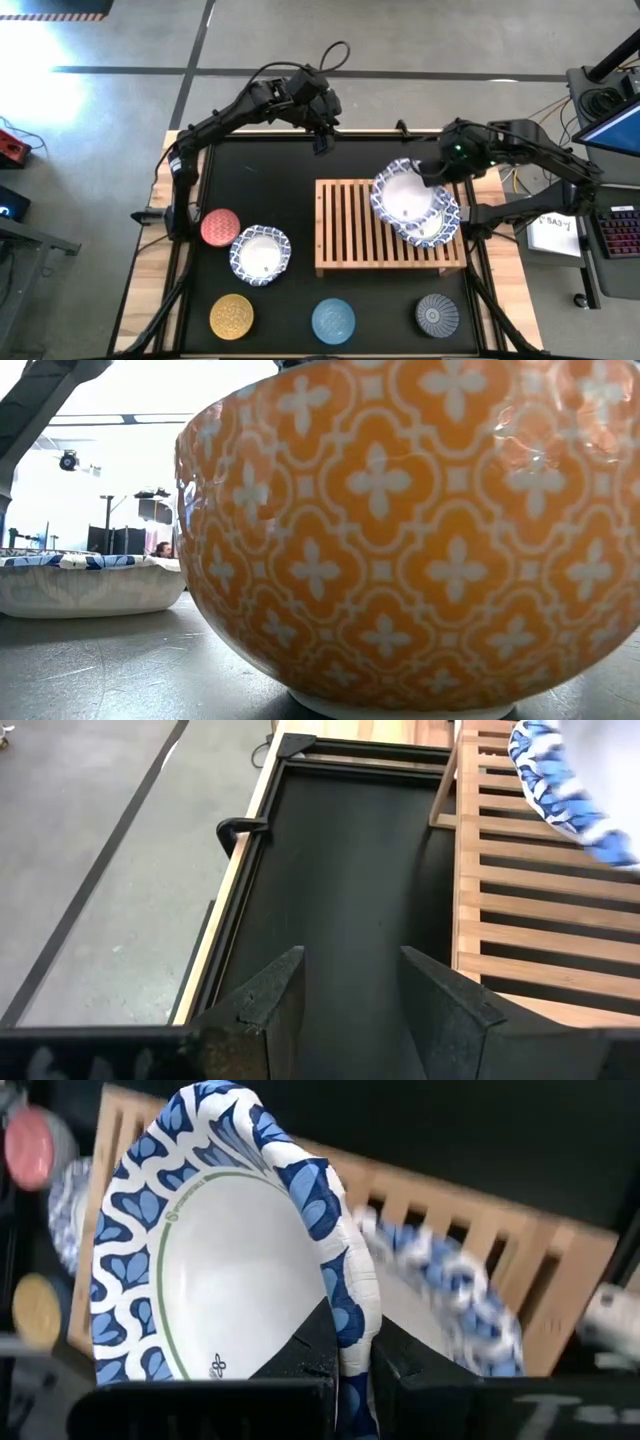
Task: Place and stack bowls onto a shelf
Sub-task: Stack the top big white and blue bowl on top of the big white and blue bowl
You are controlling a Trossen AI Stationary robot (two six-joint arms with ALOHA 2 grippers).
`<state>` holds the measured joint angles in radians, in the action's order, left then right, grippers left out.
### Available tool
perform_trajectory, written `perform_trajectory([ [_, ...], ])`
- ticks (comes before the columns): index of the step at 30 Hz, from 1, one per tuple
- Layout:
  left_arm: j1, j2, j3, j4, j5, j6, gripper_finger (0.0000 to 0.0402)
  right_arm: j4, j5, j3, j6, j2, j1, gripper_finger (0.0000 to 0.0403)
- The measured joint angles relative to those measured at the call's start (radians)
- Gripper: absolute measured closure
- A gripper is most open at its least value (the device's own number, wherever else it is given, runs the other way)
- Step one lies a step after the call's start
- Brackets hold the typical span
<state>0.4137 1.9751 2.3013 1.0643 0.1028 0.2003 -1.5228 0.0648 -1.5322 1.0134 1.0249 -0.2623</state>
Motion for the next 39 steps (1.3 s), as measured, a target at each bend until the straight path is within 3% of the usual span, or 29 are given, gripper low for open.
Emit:
perform_trajectory([
  [4,0.0,0.0,0.0,0.0,0.0,-0.016,0.026,-0.051,0.078,0.0,-0.014,-0.019,0.0,0.0394],
  [14,0.0,0.0,0.0,-0.001,0.0,-0.037,0.026,-0.048,0.092,0.001,-0.138,-0.055,0.0,0.0394],
  [33,0.0,-0.001,-0.009,-0.012,-0.034,-0.056,0.026,-0.049,0.061,0.072,-0.333,-0.078,0.0,0.0394],
  [39,0.0,-0.001,-0.022,-0.023,-0.037,-0.056,0.026,-0.048,-0.008,0.087,-0.358,-0.103,0.0,0.0394],
])
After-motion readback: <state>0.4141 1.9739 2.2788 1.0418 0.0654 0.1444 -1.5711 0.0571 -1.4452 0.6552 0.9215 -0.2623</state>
